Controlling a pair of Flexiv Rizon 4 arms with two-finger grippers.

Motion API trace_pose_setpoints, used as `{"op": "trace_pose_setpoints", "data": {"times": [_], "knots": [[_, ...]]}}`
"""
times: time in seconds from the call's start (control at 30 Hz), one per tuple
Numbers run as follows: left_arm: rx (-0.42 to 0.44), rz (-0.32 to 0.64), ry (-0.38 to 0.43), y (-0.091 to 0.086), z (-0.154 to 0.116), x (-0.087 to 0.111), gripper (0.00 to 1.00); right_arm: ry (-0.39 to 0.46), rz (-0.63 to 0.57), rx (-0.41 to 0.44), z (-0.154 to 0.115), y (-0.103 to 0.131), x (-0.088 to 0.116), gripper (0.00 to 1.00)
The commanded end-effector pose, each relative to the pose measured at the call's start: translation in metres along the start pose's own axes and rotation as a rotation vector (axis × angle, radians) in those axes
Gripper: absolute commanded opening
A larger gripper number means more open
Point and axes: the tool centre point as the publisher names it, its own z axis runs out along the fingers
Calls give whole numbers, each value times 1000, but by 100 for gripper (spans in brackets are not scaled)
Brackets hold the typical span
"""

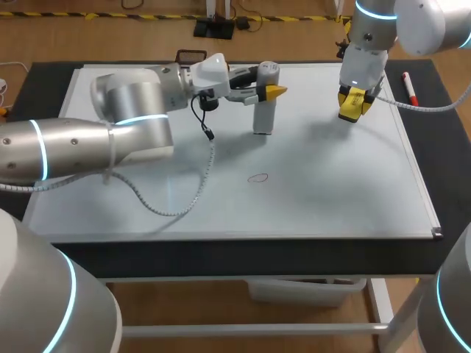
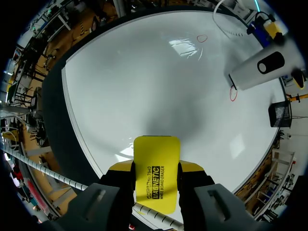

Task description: Pick up the inspection probe, press it on each red-marked spot on the whiteboard one by one, put down the probe, pick up the eraser, and wipe off all the red marks.

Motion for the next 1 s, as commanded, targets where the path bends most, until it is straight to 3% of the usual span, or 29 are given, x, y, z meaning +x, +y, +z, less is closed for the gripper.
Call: {"op": "trace_pose_setpoints", "data": {"times": [0.03, 1.0], "knots": [[9, 1, 0, 4, 7, -5, 0, 3, -2, 1, -1, -1, 0, 0], [4, 24, 31, 23, 7, -16, 0, 3, -2, 1, -1, -1, 0, 0]]}}
